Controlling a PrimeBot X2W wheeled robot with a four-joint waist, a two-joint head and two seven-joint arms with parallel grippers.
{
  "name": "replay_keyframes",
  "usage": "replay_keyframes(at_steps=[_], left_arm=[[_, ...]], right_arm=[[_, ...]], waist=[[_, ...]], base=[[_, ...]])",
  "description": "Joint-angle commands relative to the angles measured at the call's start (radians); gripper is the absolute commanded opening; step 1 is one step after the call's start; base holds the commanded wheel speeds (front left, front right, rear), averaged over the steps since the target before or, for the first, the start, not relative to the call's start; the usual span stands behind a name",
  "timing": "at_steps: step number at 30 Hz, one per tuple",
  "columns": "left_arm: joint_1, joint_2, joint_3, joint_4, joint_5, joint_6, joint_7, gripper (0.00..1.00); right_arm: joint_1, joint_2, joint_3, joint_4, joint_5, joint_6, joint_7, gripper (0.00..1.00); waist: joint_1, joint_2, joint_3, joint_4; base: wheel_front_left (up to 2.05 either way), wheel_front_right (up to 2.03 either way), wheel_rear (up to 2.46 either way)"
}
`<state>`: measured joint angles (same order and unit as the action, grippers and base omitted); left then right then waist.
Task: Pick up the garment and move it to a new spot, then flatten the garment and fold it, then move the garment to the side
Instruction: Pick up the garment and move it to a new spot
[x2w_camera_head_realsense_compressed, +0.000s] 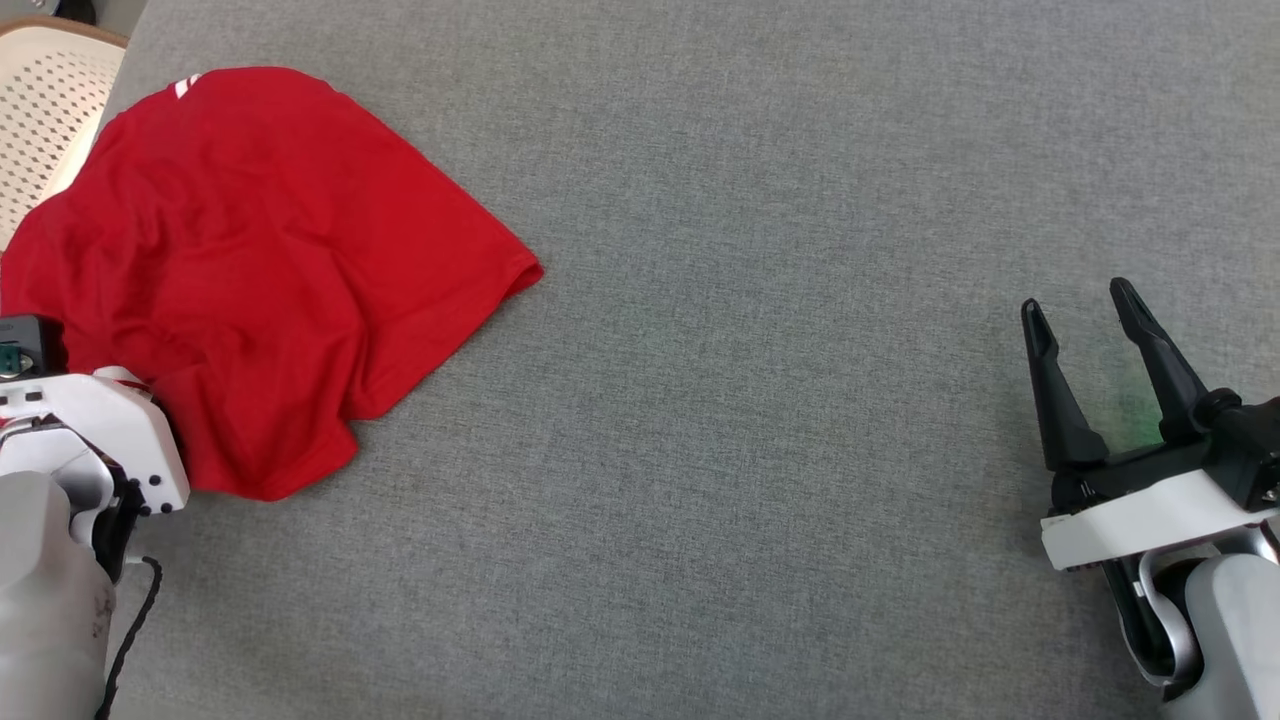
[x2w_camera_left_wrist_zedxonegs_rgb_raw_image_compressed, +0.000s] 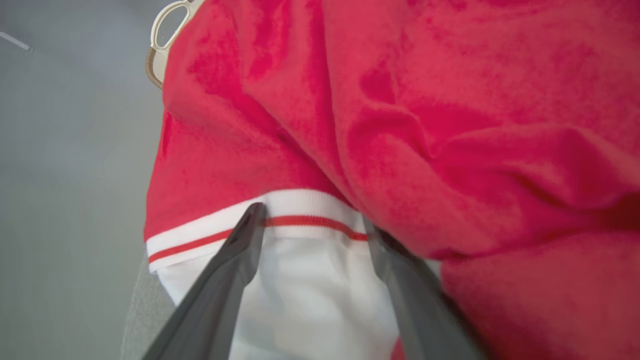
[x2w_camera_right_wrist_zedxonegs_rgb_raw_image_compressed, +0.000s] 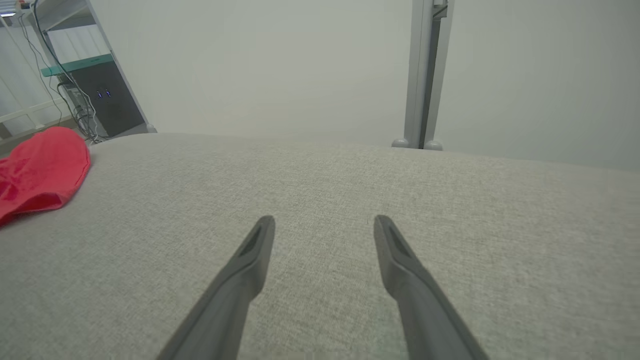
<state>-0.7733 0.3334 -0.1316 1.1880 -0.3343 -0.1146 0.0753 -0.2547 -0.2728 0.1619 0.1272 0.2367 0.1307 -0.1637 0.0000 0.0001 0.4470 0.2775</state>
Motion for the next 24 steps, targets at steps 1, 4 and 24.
replay_keyframes(at_steps=[1,4,24], left_arm=[[0.017,-0.035,-0.025,0.026,0.007,-0.012,0.034,0.4],[0.022,-0.02,-0.054,0.015,0.008,-0.017,-0.007,0.0],[0.091,0.064,-0.066,-0.708,0.131,0.098,-0.341,0.0]], right_arm=[[0.003,-0.001,-0.002,-0.003,-0.005,0.0,0.0,1.0],[0.005,0.01,-0.006,0.002,-0.006,0.0,-0.009,1.0],[0.031,0.13,-0.023,0.145,0.046,0.0,-0.097,1.0]], waist=[[0.0,-0.0001,-0.002,-0.004],[0.0,-0.0001,-0.013,-0.01],[0.0,-0.0001,-0.275,-0.074]], base=[[0.0,0.0,0.0],[0.0,0.0,0.0],[0.0,0.0,0.0]])
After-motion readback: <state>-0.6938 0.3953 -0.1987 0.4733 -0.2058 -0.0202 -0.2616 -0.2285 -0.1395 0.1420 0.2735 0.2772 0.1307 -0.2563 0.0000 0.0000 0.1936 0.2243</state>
